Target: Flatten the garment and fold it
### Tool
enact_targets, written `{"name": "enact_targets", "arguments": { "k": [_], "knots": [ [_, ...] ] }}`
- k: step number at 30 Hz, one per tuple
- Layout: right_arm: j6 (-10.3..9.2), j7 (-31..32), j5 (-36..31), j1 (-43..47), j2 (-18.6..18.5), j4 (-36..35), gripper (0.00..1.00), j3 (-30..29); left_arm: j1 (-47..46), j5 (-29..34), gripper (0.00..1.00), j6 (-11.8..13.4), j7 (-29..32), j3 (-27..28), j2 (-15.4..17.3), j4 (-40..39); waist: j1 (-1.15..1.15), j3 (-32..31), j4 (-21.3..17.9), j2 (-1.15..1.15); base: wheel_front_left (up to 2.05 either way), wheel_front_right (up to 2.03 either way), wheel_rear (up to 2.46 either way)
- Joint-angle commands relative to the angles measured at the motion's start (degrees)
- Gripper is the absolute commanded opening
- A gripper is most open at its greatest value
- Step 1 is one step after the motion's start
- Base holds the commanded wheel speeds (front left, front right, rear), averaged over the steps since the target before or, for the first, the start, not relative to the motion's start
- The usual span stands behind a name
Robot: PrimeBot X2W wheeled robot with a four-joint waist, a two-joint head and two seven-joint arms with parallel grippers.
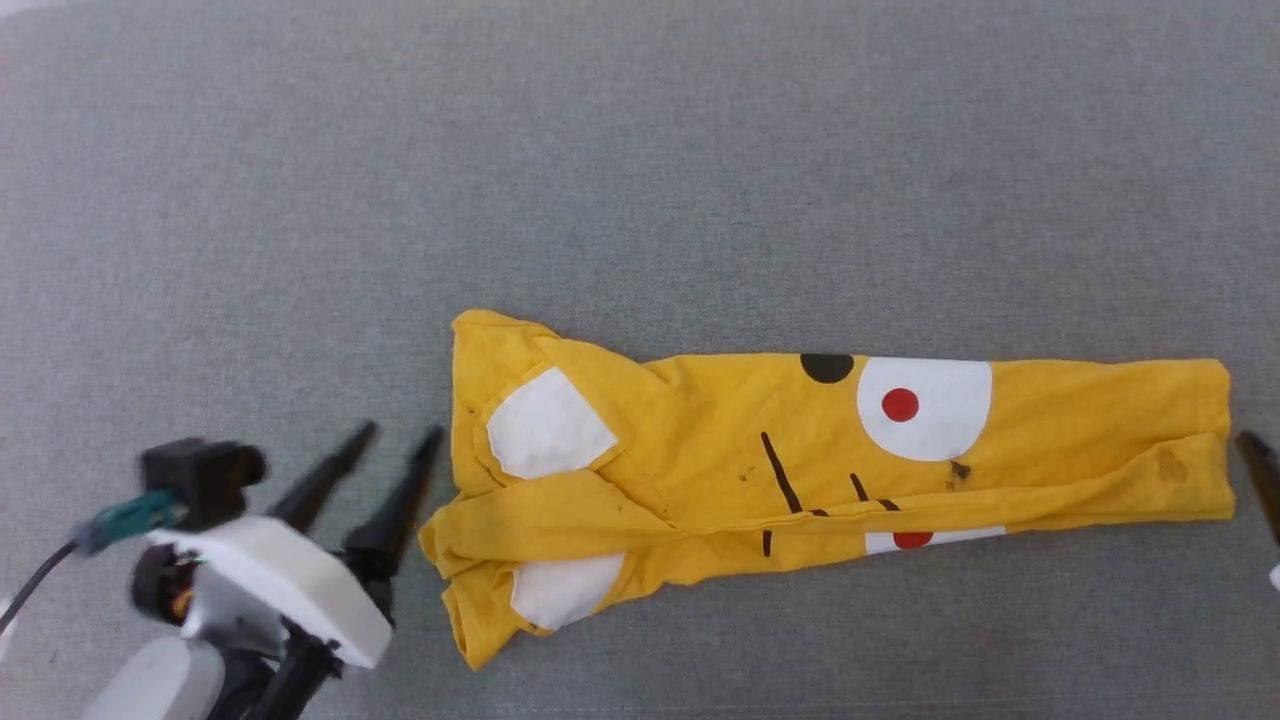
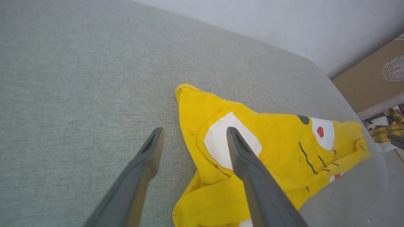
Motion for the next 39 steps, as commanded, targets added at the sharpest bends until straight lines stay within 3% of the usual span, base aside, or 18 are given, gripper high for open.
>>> {"name": "enact_targets", "arguments": {
  "k": [1,7,11,13,16,19,31,39],
  "knots": [
    [-0.1,-1.4,0.4,0.8,0.8,-2.3,1.0,-0.7,1.4,2.1,1.0,1.6,-3.7,1.6,-0.3,-1.2,0.0,-0.6,-0.1,0.0,0.0,0.0,0.0],
    [-0.1,-12.5,-1.9,2.8,2.2,-6.4,1.0,0.2,4.4,11.6,1.0,7.9,-20.8,7.8,-3.7,-4.0,0.0,-1.5,0.0,0.0,0.0,0.0,0.0],
    [-0.1,-19.5,-3.7,4.0,2.7,-4.5,1.0,1.4,5.4,21.9,1.0,11.0,-22.5,14.9,-8.7,-8.3,0.0,-2.0,0.1,0.0,0.0,0.0,0.0],
    [-0.1,-21.4,-4.2,4.4,2.9,-3.0,1.0,1.6,6.8,29.2,1.0,11.1,-22.5,17.7,-11.1,-11.0,0.0,-2.2,0.3,0.0,0.0,0.0,0.0],
    [-0.1,-22.1,-4.9,4.7,3.0,-0.6,1.0,1.8,9.4,36.2,1.0,9.7,-22.5,18.9,-13.9,-12.6,0.0,-2.3,0.5,0.0,0.0,0.0,0.0],
    [-0.1,-21.3,-5.6,4.5,2.2,1.8,1.0,1.7,10.8,38.9,1.0,7.7,-22.5,19.0,-16.1,-12.2,0.0,-2.2,0.9,0.0,0.0,0.0,0.0],
    [-0.1,-17.8,-6.8,-0.2,-3.3,11.3,1.0,3.1,10.3,40.8,1.0,-0.1,-22.5,21.1,-21.4,-9.0,0.0,-0.1,3.0,0.0,0.0,0.0,0.0],
    [-0.1,-15.8,-7.0,-3.4,-3.8,19.0,1.0,4.1,9.7,41.5,1.0,-3.6,-22.5,22.5,-22.7,-7.2,0.0,1.2,4.2,0.0,0.0,0.0,0.0]
  ]
}}
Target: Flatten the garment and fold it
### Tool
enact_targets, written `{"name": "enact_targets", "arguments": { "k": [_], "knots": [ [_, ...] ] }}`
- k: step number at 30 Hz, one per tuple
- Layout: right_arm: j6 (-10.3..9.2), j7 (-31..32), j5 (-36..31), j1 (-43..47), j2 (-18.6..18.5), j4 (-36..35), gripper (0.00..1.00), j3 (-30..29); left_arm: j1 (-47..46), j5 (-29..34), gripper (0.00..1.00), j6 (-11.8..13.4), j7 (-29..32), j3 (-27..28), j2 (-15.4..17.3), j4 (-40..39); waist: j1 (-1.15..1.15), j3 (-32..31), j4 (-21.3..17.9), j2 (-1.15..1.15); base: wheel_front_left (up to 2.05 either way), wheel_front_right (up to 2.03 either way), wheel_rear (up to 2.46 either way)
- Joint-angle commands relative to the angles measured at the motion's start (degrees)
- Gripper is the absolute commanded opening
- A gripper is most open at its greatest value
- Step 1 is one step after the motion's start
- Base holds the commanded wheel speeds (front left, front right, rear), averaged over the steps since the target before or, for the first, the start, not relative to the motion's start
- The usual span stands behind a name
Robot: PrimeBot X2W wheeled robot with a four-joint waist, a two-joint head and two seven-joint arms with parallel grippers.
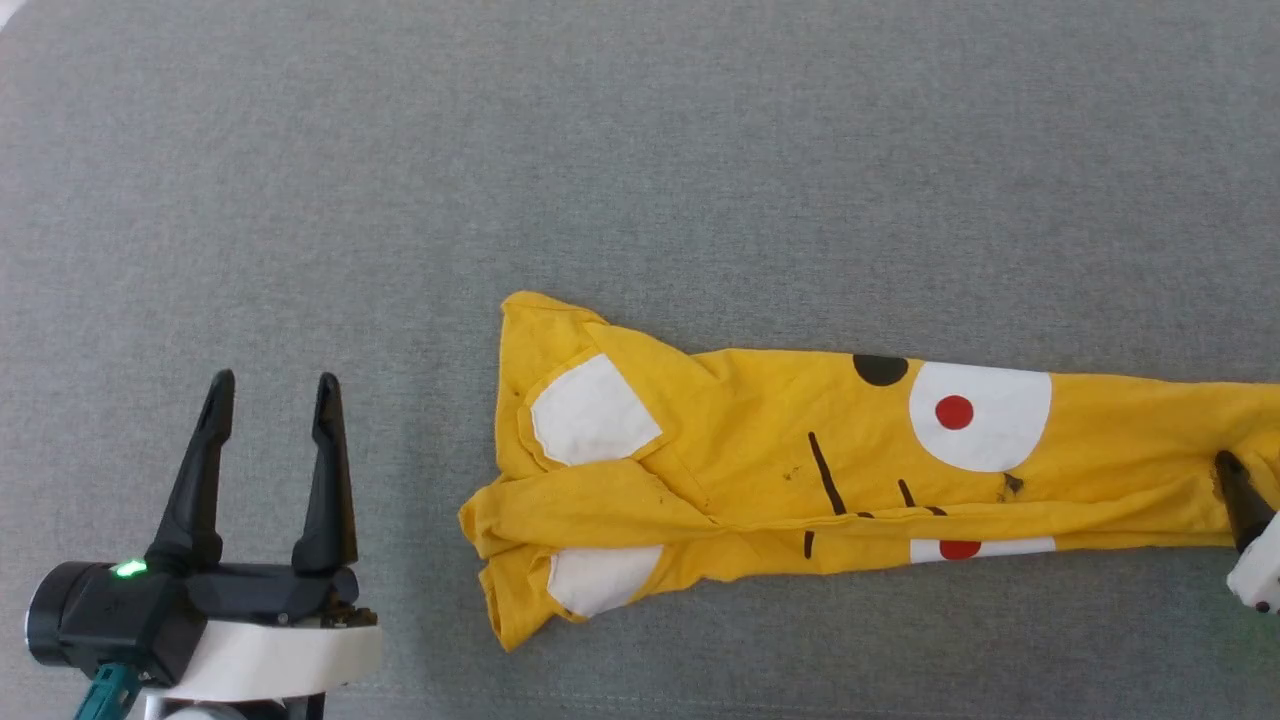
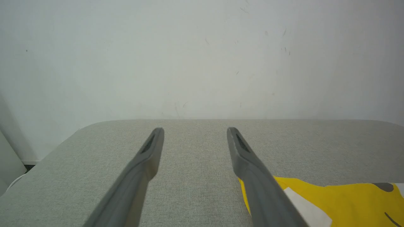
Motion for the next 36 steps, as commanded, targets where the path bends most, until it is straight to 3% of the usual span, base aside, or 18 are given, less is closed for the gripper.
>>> {"name": "enact_targets", "arguments": {
  "k": [1,2,3,4,13,28,36],
  "knots": [
    [-0.1,1.8,-0.5,-1.0,0.0,2.4,0.81,0.0,-0.9,0.7,1.0,-1.0,-0.3,0.3,-0.5,0.6,0.0,0.4,0.4,0.0,0.0,0.0,0.0],
    [-0.1,2.4,-0.6,-1.3,0.1,3.3,0.47,-0.3,-1.0,0.8,1.0,-1.3,-0.3,0.4,-0.6,0.8,0.0,0.5,0.5,0.0,0.0,0.0,0.0],
    [-0.1,2.7,-0.7,-1.6,0.2,4.0,0.29,-1.0,-1.1,0.8,1.0,-1.6,-0.3,0.5,-0.7,1.0,0.0,0.6,0.6,0.0,0.0,0.0,0.0],
    [-0.1,3.1,-1.1,-1.8,0.3,4.7,0.0,-1.8,-1.2,0.8,1.0,-1.9,-0.3,0.5,-0.8,1.3,0.0,0.7,0.7,0.0,0.0,0.0,0.0],
    [-0.1,4.4,-2.7,-2.7,0.3,4.6,0.0,-3.6,-0.9,1.2,1.0,-3.3,-0.3,1.0,-1.9,3.0,0.0,-0.2,0.1,0.0,0.0,0.0,0.0],
    [-0.1,4.6,-8.0,-3.1,-4.8,0.9,0.0,-11.9,-1.0,3.1,1.0,-4.7,-0.3,1.2,-3.8,5.7,0.0,-2.3,-1.3,0.0,0.0,0.0,0.0],
    [-0.1,7.3,-3.0,-2.5,-0.9,-5.2,0.0,-6.4,-1.0,3.7,1.0,-5.3,-0.3,1.3,-5.0,7.1,0.0,-3.4,-2.0,0.0,0.0,0.0,0.0]
  ]
}}
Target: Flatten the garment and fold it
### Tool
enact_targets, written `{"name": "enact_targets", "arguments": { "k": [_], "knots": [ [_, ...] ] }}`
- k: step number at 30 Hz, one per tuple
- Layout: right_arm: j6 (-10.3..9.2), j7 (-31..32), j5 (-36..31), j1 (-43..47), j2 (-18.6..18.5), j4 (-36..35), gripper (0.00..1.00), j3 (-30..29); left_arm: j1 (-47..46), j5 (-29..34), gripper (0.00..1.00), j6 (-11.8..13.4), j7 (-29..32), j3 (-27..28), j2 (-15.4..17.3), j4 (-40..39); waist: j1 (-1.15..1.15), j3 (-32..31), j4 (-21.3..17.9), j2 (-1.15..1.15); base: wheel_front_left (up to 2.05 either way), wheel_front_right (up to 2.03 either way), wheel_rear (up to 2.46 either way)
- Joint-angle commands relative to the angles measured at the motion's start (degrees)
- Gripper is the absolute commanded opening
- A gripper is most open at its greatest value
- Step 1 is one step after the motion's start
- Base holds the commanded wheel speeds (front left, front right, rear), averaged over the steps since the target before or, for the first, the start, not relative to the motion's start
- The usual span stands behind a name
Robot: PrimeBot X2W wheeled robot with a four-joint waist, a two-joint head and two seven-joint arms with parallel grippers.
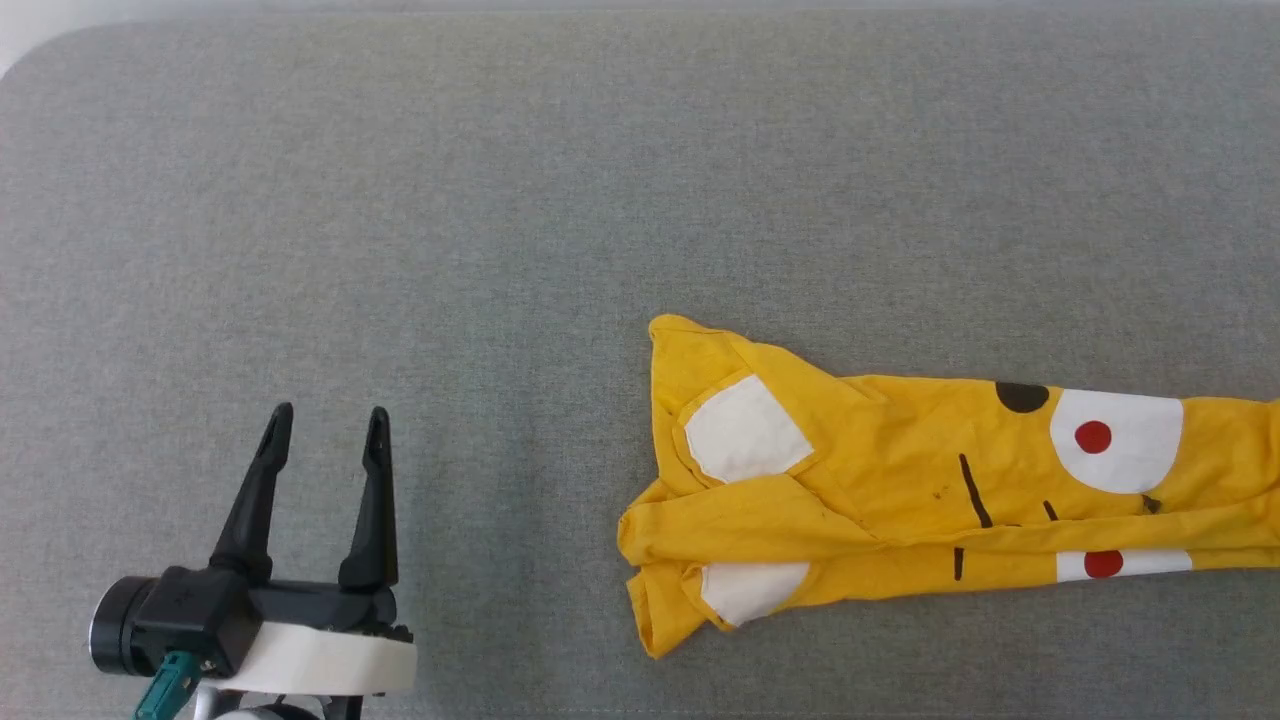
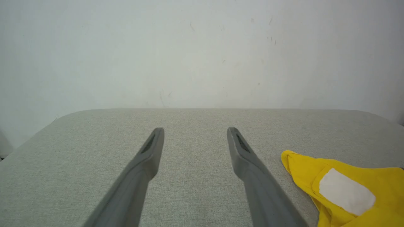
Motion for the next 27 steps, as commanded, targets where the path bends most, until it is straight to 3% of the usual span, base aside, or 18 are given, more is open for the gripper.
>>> {"name": "enact_targets", "arguments": {
  "k": [1,13,20,27],
  "knots": [
    [-0.11,0.7,1.4,1.0,1.0,-1.8,0.0,2.1,-0.7,0.9,1.0,-0.4,-0.3,0.2,-0.2,0.3,0.0,-0.2,-0.3,0.0,0.0,0.0,0.0],
    [-0.11,5.0,12.5,0.6,7.3,-12.2,0.0,24.7,-1.1,2.2,1.0,-0.9,-0.3,0.4,-0.4,1.1,0.0,0.0,-0.6,0.0,0.0,0.0,0.0],
    [-0.11,4.8,13.9,-4.3,8.6,-9.2,0.0,38.7,-1.9,2.2,1.0,-1.2,-0.3,0.1,-0.7,1.8,0.0,0.6,-0.2,0.0,0.0,0.0,0.0],
    [-0.11,3.8,14.5,-9.9,9.1,-2.9,0.0,48.7,-2.8,2.1,1.0,-1.6,-0.3,-0.6,-1.1,2.7,0.0,0.5,0.8,0.0,0.0,0.0,0.0]
  ]
}}
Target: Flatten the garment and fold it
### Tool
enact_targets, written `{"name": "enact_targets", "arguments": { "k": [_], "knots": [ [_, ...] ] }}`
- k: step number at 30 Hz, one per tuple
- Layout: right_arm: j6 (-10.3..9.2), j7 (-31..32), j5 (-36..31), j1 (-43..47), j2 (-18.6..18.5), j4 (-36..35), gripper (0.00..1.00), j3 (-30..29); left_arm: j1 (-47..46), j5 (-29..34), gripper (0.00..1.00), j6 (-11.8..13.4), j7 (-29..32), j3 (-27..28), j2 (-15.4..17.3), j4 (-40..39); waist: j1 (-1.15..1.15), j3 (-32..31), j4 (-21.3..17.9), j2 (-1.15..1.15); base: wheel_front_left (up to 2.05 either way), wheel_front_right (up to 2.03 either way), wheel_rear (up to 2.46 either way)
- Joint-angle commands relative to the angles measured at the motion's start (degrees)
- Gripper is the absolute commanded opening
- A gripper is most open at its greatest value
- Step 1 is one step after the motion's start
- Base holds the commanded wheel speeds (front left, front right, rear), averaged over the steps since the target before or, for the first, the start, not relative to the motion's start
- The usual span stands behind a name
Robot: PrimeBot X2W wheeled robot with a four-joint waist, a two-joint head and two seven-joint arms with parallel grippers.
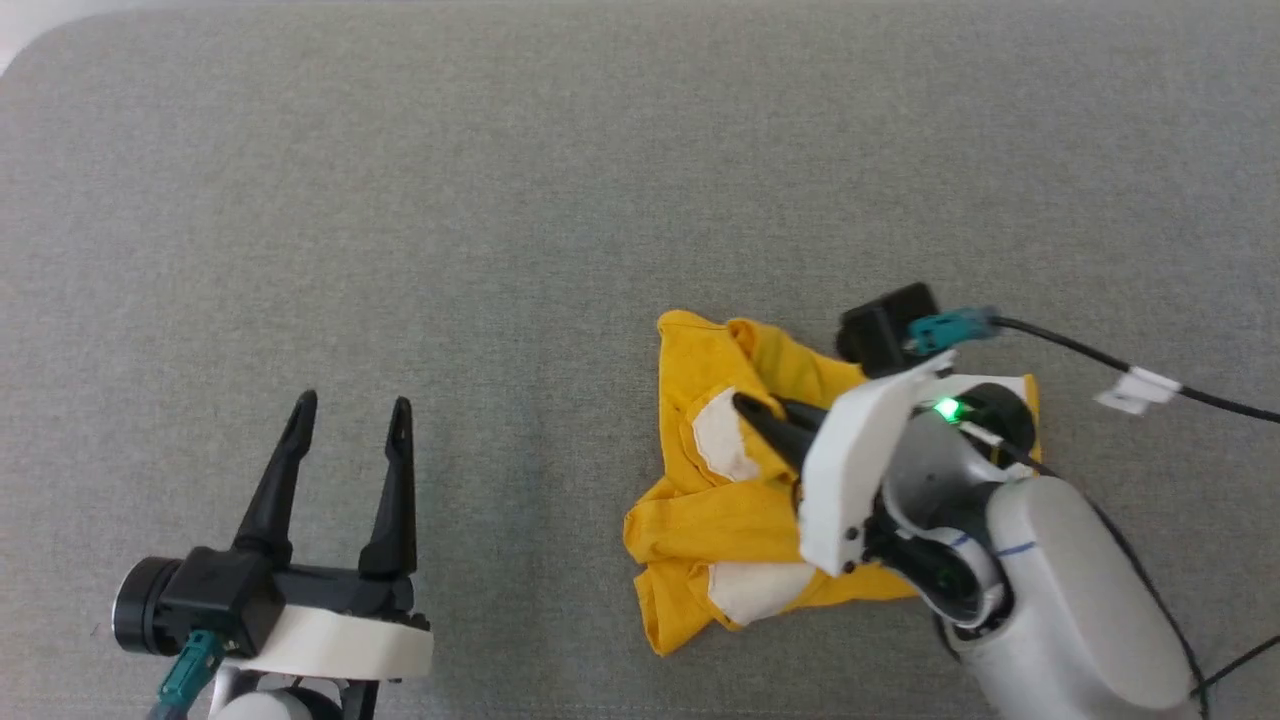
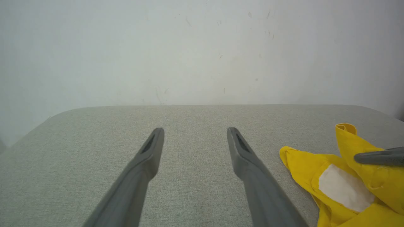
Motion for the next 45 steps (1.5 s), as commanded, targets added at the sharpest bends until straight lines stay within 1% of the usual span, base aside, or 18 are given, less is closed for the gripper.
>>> {"name": "enact_targets", "arguments": {
  "k": [1,7,13,14,15,16,17,20,24,26,29,32,34,35,38,42,45],
  "knots": [
    [-0.05,-0.5,0.4,-1.6,0.2,1.5,0.0,1.8,-0.8,0.2,1.0,-0.5,-0.3,-0.2,-0.4,0.4,0.0,-0.1,0.4,0.0,0.0,0.0,0.0],
    [-0.05,-2.4,2.0,-4.3,0.3,7.0,0.0,6.2,-1.2,0.0,1.0,-0.8,-0.3,-0.7,-0.8,1.1,0.0,0.0,1.7,0.0,0.0,0.0,0.0],
    [-0.05,-4.1,0.3,-6.0,0.3,15.4,0.0,6.6,-1.9,-0.2,1.0,-1.1,-0.3,-1.6,-1.2,2.3,0.0,-0.2,3.4,0.0,0.0,0.0,0.0],
    [-0.05,-4.2,0.0,-6.2,0.3,17.0,0.06,6.5,-2.1,-0.2,1.0,-1.2,-0.3,-1.8,-1.3,2.5,0.0,-0.3,3.7,0.0,0.0,0.0,0.0],
    [-0.05,-4.3,-0.1,-6.4,0.3,18.5,0.27,6.4,-2.2,-0.2,1.0,-1.2,-0.3,-1.9,-1.4,2.7,0.0,-0.4,3.9,0.0,0.0,0.0,0.0],
    [-0.05,-4.6,-0.2,-6.7,0.3,19.8,0.57,6.4,-2.3,-0.3,1.0,-1.2,-0.3,-2.1,-1.4,2.9,0.0,-0.5,4.1,0.0,0.0,0.0,0.0],
    [-0.05,-4.9,-0.2,-7.0,0.3,21.0,1.0,6.3,-2.5,-0.3,1.0,-1.3,-0.3,-2.2,-1.5,3.1,0.0,-0.7,4.3,0.0,0.0,0.0,0.0],
    [-0.05,-6.1,0.8,-7.5,0.3,22.2,1.0,6.8,-2.6,-0.4,1.0,-1.4,-0.3,-2.4,-1.6,3.5,0.0,-1.0,4.5,0.0,0.0,0.0,0.0],
    [-0.05,-7.8,4.0,-8.5,0.3,22.9,1.0,8.7,-2.1,-0.5,1.0,-1.5,-0.3,-2.2,-1.6,4.2,0.0,-2.2,4.2,0.0,0.0,0.0,0.0],
    [-0.05,-8.9,6.3,-9.0,0.3,21.6,1.0,9.5,-1.3,-0.5,1.0,-1.5,-0.3,-1.8,-1.4,4.5,0.0,-3.2,3.5,0.0,0.0,0.0,0.0],
    [-0.05,-10.8,8.0,-8.7,0.3,19.2,1.0,7.9,-0.6,-0.5,1.0,-1.5,-0.3,-1.6,-1.2,4.5,0.0,-4.1,2.8,0.0,0.0,0.0,0.0],
    [-0.05,-13.8,5.8,-7.0,0.3,15.8,1.0,3.4,0.1,-0.5,1.0,-1.5,-0.3,-1.3,-1.2,4.1,0.0,-5.0,2.2,0.0,0.0,0.0,0.0],
    [-0.05,-16.3,2.8,-4.7,-0.9,12.8,1.0,-0.4,0.6,-0.4,1.0,-1.5,-0.3,-1.0,-1.2,3.7,0.0,-5.4,1.8,0.0,0.0,0.0,0.0],
    [-0.05,-16.3,2.8,-4.7,-0.9,12.8,1.0,-0.4,0.6,-0.4,1.0,-1.5,-0.3,-1.0,-1.2,3.7,0.0,-5.4,1.8,0.0,0.0,0.0,0.0],
    [-0.05,-19.0,-0.5,0.6,-2.1,7.9,1.0,-7.3,1.6,-0.4,1.0,-1.3,-0.3,-0.4,-1.2,3.0,0.0,-5.9,1.0,0.0,0.0,0.0,0.0],
    [-0.05,-20.4,-5.6,8.0,-3.4,0.8,1.0,-15.0,2.7,-0.5,1.0,-1.0,-0.3,0.4,-1.1,2.1,0.0,-5.8,-0.1,0.0,0.0,0.0,0.0],
    [-0.05,-19.6,-7.8,13.1,-3.1,-3.0,1.0,-19.8,3.6,-0.6,1.0,-0.8,-0.3,1.2,-0.9,1.5,0.0,-5.7,-1.0,0.0,0.0,0.0,0.0]
  ]
}}
